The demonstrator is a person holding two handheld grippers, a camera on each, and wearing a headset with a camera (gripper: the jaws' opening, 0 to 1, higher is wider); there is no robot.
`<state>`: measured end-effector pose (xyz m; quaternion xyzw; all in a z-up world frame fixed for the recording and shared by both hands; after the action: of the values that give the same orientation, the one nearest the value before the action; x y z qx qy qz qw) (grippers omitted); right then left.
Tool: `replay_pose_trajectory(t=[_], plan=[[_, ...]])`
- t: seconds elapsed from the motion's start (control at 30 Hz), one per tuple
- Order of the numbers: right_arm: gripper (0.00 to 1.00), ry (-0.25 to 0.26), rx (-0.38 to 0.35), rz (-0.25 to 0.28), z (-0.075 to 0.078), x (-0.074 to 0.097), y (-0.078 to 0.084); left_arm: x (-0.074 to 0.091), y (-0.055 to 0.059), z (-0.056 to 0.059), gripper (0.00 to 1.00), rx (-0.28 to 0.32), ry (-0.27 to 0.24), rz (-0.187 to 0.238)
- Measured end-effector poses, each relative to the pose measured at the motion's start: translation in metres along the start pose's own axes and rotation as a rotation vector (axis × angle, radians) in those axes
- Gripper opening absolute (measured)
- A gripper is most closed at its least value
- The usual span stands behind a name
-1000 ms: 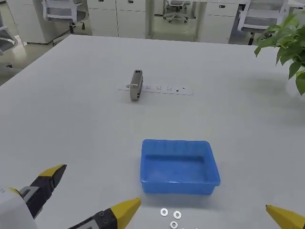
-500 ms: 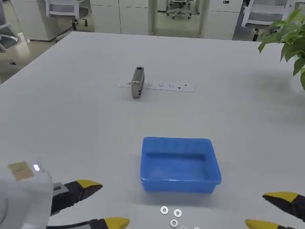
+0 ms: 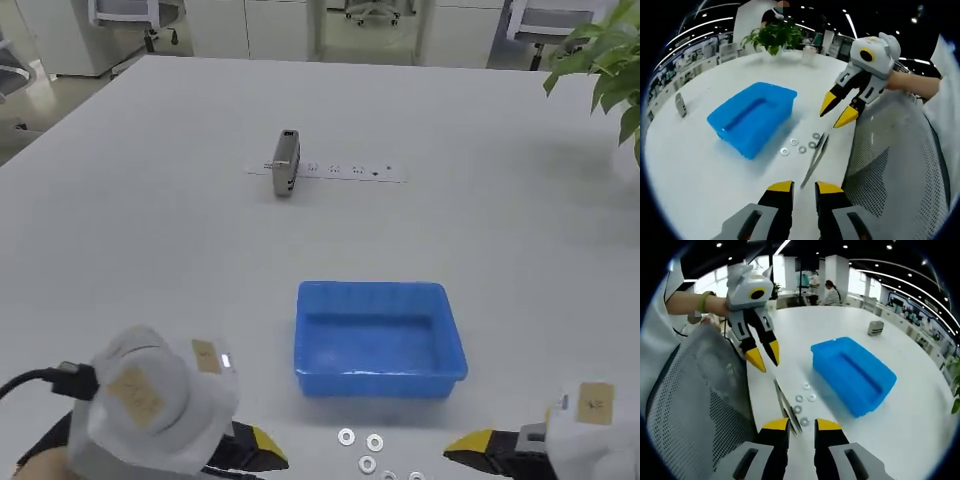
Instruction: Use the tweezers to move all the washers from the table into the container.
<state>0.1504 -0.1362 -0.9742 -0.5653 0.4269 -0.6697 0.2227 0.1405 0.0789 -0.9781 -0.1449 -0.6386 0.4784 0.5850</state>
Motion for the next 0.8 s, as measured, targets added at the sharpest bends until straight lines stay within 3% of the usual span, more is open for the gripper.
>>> replay_pose_trajectory(t=[0.17,0.23,0.3,0.5,0.63,0.8], plan=[[0.12,-0.037,0.012,-0.017,-0.005,-0.010,0.002,-0.017,0.001,0.001,0.11,-0.085,0.048,-0.078],[0.11,-0.044,0.011,-0.019,-0.006,-0.012,0.004,-0.021,0.001,0.001,0.09,-0.145,0.059,-0.112],[0.11,-0.050,0.013,-0.024,-0.006,-0.012,0.006,-0.025,0.003,0.002,0.07,-0.158,0.064,-0.133],[0.10,-0.068,0.021,-0.039,-0.006,-0.013,0.012,-0.027,0.003,0.002,0.01,-0.235,0.069,-0.151],[0.11,-0.079,0.029,-0.045,-0.006,-0.015,0.014,-0.030,0.002,0.001,0.00,-0.265,0.094,-0.155],[0.11,-0.092,0.045,-0.044,-0.006,-0.019,0.013,-0.029,0.000,0.005,0.00,-0.356,0.137,-0.172]])
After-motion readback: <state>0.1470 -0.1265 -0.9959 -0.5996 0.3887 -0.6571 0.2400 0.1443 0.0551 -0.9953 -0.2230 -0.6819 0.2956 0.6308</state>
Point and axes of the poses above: the centre of the closed fingertips' face, and the gripper's own axes: x roughly backward along the fingers, z roughly to its right, y roughly out of its underside, the point moved 10 cm from there along x, roughly backward along the fingers, and after that the axes turned 13 degrees about z, right-handed, at the moved point
